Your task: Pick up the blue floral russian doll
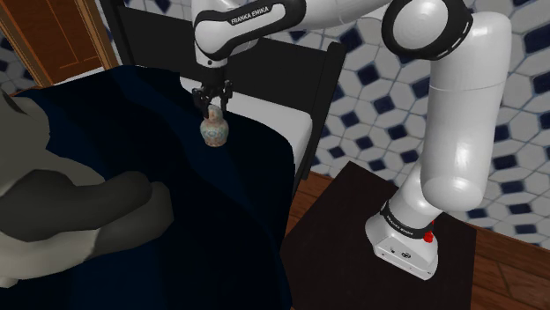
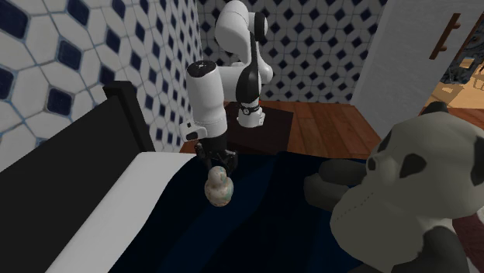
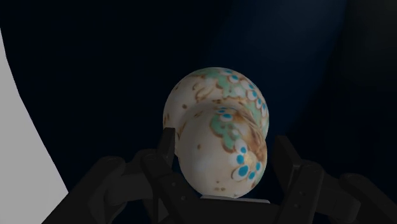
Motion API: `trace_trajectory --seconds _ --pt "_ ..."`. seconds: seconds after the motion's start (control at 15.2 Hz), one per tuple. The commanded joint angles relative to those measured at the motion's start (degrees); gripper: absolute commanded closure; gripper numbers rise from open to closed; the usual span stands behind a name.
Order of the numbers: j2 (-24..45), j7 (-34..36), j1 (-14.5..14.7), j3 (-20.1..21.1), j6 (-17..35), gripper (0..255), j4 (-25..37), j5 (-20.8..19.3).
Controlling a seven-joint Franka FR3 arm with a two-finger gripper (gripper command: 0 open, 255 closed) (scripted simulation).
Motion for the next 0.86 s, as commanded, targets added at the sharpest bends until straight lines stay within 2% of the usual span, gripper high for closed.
trace_trajectory --seconds 0.0,0.66,0.79 --pt "-0.4 0.0 0.0 0.0 -1.4 255 1.0 0.0" --pt "-2.0 0.1 0.0 0.2 -8.4 255 6.4 0.2" --pt "-2.1 0.1 0.0 0.2 -8.5 255 6.5 0.2"
